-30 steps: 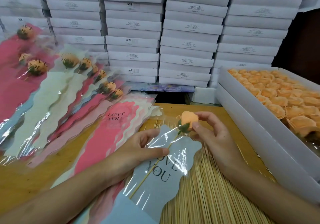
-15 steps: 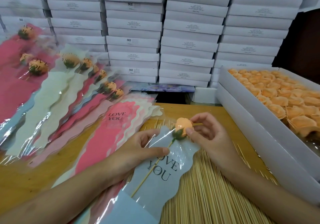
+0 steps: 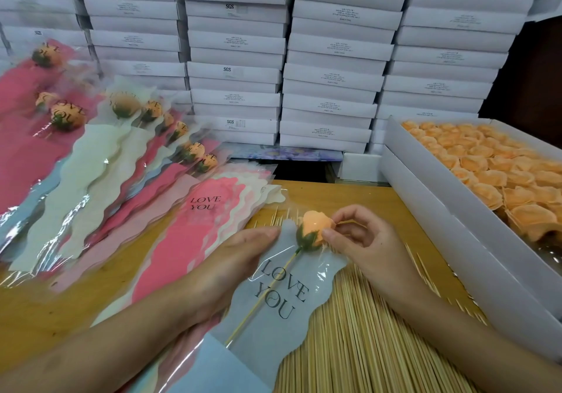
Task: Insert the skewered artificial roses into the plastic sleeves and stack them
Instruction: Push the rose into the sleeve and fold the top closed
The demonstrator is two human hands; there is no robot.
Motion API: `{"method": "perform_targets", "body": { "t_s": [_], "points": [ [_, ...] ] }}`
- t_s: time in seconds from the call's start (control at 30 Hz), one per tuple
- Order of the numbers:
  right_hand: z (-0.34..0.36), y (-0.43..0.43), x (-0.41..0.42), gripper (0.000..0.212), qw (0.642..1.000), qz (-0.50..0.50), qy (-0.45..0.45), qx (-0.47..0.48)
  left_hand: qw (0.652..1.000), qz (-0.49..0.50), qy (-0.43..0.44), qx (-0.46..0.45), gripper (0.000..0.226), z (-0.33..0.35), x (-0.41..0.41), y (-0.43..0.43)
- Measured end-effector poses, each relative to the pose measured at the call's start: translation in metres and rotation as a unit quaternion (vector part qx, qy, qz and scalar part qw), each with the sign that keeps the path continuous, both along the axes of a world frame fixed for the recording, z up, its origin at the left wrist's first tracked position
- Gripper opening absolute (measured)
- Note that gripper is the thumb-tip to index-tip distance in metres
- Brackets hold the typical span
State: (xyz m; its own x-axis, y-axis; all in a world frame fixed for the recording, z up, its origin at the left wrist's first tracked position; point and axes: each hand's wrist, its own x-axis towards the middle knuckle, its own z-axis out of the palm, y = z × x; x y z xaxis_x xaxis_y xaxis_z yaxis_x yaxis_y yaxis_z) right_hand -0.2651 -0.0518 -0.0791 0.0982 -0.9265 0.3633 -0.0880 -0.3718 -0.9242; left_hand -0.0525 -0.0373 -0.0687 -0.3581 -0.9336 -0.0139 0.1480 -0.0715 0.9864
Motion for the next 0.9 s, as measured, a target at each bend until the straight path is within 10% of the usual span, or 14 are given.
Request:
{"method": "perform_targets", "body": {
  "t_s": [0.9],
  "points": [
    [0.004,0.002,0.0,0.011,0.999,-0.042,-0.014,-0.019,0.996,-0.094,0.002,0.004,0.025,-0.001,0.004,-0.013]
  ]
}}
